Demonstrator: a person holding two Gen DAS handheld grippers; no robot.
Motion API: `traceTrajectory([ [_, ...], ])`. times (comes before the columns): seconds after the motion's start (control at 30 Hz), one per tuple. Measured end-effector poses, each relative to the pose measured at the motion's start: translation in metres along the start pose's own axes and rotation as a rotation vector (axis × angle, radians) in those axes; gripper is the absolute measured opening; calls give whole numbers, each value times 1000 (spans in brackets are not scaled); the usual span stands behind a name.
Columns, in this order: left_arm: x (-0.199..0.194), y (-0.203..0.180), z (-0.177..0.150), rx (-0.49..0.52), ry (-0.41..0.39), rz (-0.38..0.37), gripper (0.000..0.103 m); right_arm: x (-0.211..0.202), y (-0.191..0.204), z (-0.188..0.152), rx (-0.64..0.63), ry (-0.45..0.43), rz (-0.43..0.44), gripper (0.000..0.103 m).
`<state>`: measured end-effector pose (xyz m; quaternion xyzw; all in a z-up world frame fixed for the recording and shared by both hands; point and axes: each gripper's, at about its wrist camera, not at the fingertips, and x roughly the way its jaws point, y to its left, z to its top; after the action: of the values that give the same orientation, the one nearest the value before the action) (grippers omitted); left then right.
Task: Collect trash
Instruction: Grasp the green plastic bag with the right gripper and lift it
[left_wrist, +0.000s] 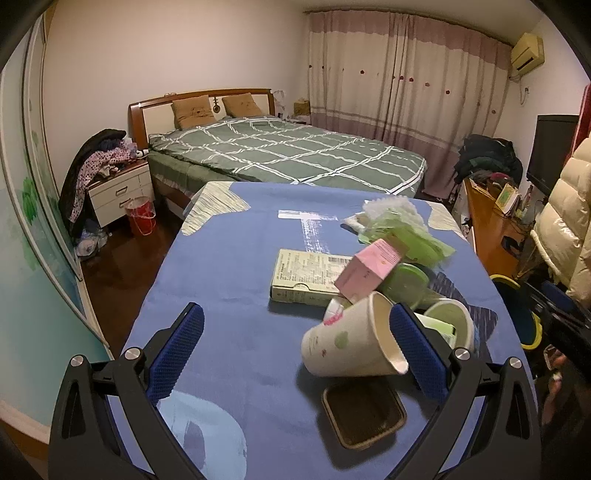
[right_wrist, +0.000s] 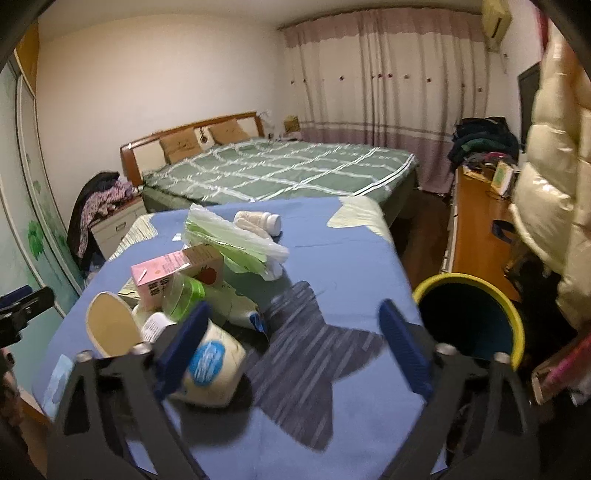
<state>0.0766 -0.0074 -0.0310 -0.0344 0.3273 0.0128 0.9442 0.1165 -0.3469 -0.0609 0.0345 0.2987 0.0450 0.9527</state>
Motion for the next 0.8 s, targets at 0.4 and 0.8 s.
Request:
traceTrajectory([
  [0.4, 40, 3, 17, -7, 34, 7, 99, 122, 25, 37, -113, 165, 76, 58],
  [0.8, 67, 0, 18, -16, 73, -8, 99, 143, 43, 43, -203, 170, 136, 21],
])
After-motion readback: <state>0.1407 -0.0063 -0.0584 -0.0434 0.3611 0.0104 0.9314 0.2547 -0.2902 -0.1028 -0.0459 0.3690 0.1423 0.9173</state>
